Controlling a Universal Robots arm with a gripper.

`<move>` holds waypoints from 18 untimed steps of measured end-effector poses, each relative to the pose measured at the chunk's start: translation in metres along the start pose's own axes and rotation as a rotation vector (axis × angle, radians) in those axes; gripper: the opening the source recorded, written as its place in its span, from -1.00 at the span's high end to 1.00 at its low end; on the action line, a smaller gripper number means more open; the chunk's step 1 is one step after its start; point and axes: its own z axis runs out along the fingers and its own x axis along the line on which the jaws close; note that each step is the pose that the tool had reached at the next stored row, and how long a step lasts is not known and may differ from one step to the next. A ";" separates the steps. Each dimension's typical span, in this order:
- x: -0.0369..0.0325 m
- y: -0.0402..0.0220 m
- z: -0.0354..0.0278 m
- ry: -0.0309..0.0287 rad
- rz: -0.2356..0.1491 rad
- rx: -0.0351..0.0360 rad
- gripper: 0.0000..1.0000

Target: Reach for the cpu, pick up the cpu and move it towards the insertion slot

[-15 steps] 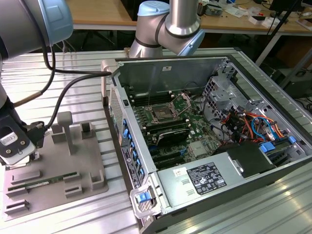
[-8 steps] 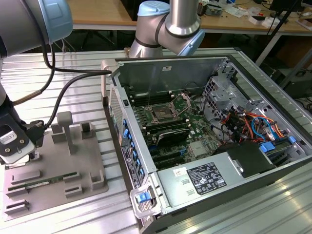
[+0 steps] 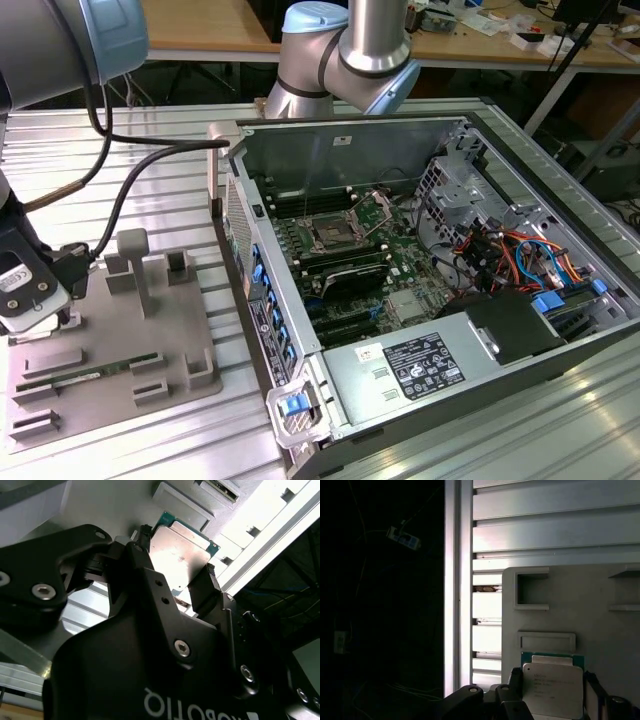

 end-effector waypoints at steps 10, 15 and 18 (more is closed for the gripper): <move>0.0000 0.0000 -0.0030 0.0000 0.000 0.0000 -0.09; 0.0000 0.0000 -0.0033 0.0000 0.000 0.0001 -0.09; -0.0001 0.0001 -0.0084 0.0001 0.000 0.0001 -0.09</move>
